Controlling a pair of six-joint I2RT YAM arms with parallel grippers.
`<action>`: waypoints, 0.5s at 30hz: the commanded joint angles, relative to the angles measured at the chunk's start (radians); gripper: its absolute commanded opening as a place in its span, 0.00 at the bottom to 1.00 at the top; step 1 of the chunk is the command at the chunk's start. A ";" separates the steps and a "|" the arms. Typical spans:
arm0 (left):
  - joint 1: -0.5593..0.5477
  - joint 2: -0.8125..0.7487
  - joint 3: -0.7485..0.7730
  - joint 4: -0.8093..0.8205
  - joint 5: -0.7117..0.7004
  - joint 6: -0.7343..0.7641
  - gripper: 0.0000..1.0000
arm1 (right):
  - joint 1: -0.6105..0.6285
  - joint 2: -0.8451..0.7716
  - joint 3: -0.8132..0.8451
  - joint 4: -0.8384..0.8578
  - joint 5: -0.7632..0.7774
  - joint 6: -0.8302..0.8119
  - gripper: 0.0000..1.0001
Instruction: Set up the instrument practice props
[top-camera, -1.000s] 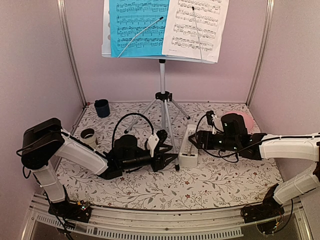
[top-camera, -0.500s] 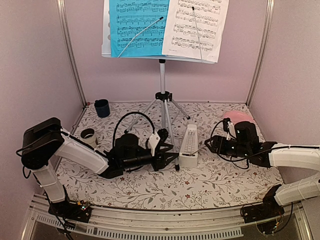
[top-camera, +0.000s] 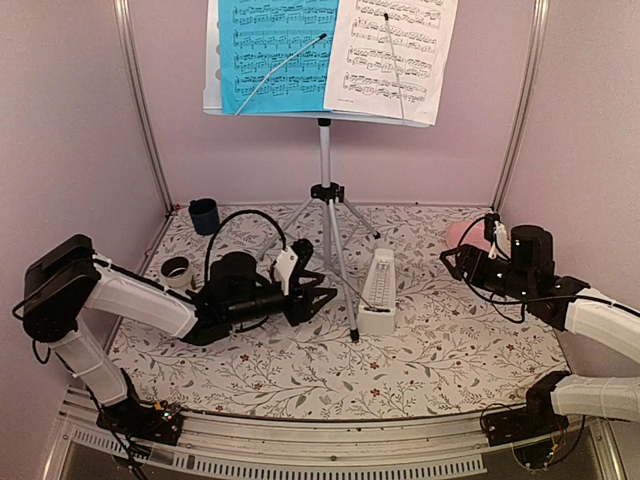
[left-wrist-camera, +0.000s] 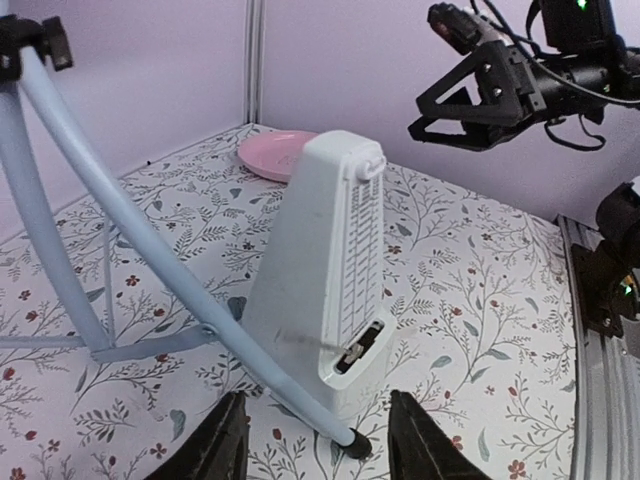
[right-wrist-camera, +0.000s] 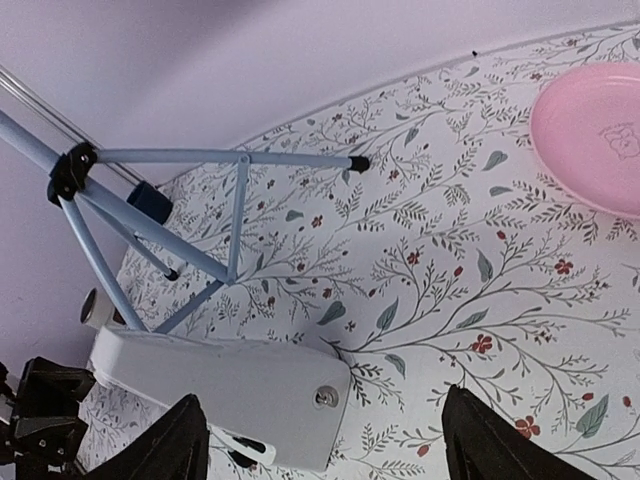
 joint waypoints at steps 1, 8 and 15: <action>0.092 -0.132 -0.024 -0.110 0.009 -0.028 0.50 | -0.118 -0.022 0.052 -0.030 -0.133 -0.054 0.84; 0.293 -0.308 0.093 -0.440 0.017 -0.056 0.58 | -0.193 0.075 0.185 -0.015 -0.272 -0.153 0.99; 0.435 -0.331 0.264 -0.669 0.088 -0.176 0.93 | -0.227 0.208 0.336 0.043 -0.372 -0.211 0.99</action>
